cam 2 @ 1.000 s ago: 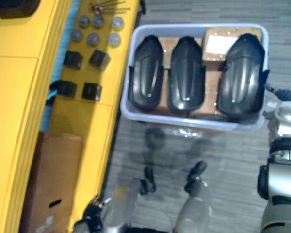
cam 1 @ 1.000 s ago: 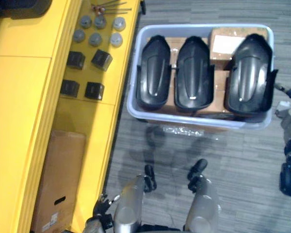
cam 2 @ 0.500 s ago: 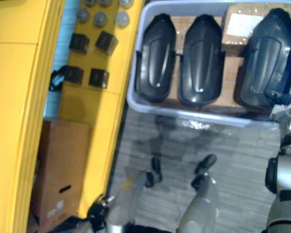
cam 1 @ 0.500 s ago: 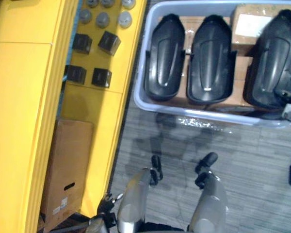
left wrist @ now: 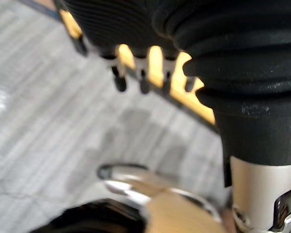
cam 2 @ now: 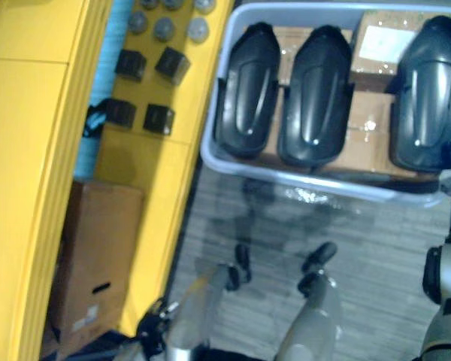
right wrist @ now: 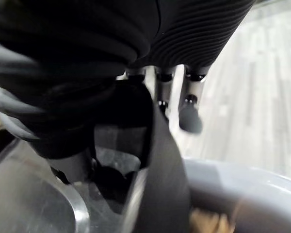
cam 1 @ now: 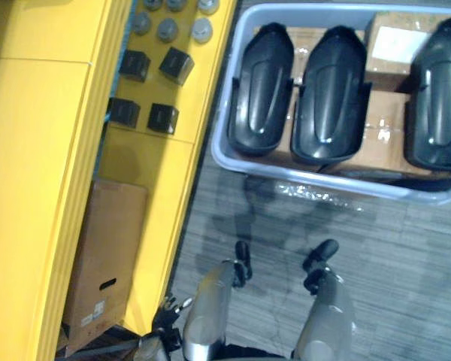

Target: Walk over and take plastic housings, then place them on the shelf

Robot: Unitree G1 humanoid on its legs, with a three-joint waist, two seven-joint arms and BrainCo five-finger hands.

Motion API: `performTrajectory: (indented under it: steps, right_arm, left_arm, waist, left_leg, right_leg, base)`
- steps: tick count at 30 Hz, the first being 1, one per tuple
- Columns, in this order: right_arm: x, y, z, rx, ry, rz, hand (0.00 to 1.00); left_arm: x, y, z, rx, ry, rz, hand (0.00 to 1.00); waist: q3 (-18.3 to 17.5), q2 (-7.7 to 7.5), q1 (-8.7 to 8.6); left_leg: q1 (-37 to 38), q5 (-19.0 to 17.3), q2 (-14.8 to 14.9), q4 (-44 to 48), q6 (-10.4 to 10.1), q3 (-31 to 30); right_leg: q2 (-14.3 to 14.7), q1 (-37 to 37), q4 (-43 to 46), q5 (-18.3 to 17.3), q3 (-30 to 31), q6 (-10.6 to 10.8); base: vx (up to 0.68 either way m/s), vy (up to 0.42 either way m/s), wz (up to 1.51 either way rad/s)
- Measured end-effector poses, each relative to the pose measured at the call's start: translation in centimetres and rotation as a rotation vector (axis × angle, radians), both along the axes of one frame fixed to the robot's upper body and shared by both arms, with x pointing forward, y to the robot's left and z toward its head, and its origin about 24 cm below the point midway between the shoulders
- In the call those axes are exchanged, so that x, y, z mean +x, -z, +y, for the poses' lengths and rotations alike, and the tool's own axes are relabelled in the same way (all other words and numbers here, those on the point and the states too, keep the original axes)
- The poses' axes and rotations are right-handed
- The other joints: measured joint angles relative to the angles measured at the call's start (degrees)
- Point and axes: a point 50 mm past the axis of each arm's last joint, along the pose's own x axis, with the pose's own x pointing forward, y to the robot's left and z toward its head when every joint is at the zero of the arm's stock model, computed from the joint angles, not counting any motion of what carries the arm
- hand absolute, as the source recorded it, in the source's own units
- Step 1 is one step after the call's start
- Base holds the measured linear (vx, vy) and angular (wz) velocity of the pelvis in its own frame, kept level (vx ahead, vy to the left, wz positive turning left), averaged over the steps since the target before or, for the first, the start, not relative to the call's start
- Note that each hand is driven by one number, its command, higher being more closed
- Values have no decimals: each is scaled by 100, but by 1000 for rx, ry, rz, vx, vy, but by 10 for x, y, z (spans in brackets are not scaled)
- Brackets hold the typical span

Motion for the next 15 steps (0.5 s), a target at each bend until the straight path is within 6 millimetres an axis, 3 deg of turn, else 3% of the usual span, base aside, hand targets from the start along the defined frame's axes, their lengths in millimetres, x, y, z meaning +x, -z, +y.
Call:
performTrajectory:
  steps: [8, 13, 15]
  right_arm:
    - [6, -8, 12, -195, -14, -10, 100]
    - [8, -13, 24, -314, -24, -68, 100]
    - [9, -1, 35, -307, -22, -120, 100]
  left_arm:
    - [14, -15, 2, -47, -83, -114, 0]
    - [30, -35, 11, -59, -237, -223, 0]
    - [38, -53, 21, -22, -330, -303, 0]
  waist:
    - [51, -77, -23]
    - [121, -219, -43]
    - [131, -396, -56]
  left_leg:
    - [262, -40, 137, 100, -25, -29]
    - [558, -13, 230, -21, -87, -76]
    - [781, 31, 256, -173, -157, -145]
  right_leg:
    - [151, 407, -138, 20, -30, 11]
    - [311, 795, -359, 38, -140, 8]
    - [410, 1049, -518, 50, -203, 4]
  base:
    - [-57, 11, -1]
    - [1, -12, 2]
    - [35, -30, 9]
